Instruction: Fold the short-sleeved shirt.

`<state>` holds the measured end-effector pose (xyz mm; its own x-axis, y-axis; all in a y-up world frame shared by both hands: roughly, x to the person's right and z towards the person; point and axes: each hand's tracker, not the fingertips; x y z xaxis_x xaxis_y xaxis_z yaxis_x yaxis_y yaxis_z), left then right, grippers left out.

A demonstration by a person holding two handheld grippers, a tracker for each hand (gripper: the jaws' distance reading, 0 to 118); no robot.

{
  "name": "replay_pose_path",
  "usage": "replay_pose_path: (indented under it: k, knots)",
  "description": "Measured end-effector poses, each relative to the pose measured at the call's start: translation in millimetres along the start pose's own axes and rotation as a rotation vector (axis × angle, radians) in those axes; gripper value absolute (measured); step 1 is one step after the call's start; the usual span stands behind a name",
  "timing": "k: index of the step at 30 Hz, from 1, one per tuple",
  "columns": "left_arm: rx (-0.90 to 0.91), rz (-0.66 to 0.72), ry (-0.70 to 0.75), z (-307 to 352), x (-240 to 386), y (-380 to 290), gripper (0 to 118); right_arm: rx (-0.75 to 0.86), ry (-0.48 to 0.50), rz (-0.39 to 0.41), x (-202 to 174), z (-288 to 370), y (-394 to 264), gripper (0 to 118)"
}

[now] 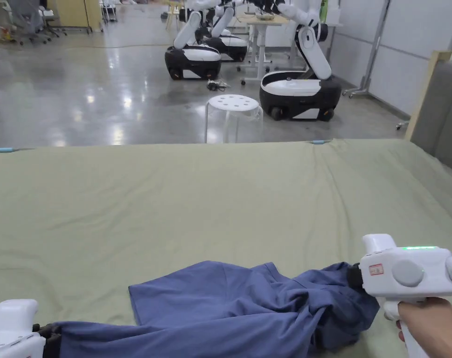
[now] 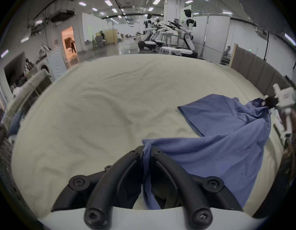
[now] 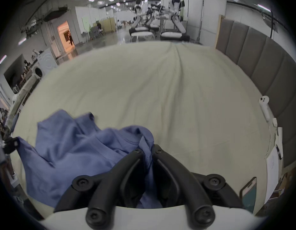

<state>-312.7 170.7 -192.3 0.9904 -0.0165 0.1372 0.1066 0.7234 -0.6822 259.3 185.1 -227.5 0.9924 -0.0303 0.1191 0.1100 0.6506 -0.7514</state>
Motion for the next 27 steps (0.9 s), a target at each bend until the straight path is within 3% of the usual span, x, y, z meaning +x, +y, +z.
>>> replay_pose_path:
  k: [6,10,16,22,27]
  knots:
    - [0.144,0.016,0.037,51,-25,60,7,0.180,0.052,0.035,-1,107,60,7]
    - [0.248,-0.048,0.147,89,-44,116,7,0.288,0.116,0.026,-5,178,110,7]
    - [0.454,0.020,0.193,155,-75,210,7,0.503,0.150,0.005,-17,264,190,7]
    - [0.571,0.063,0.201,184,-87,300,7,0.665,0.145,-0.054,-29,310,260,7]
    - [0.572,0.015,0.251,169,-85,345,7,0.684,0.110,-0.070,-35,304,296,7]
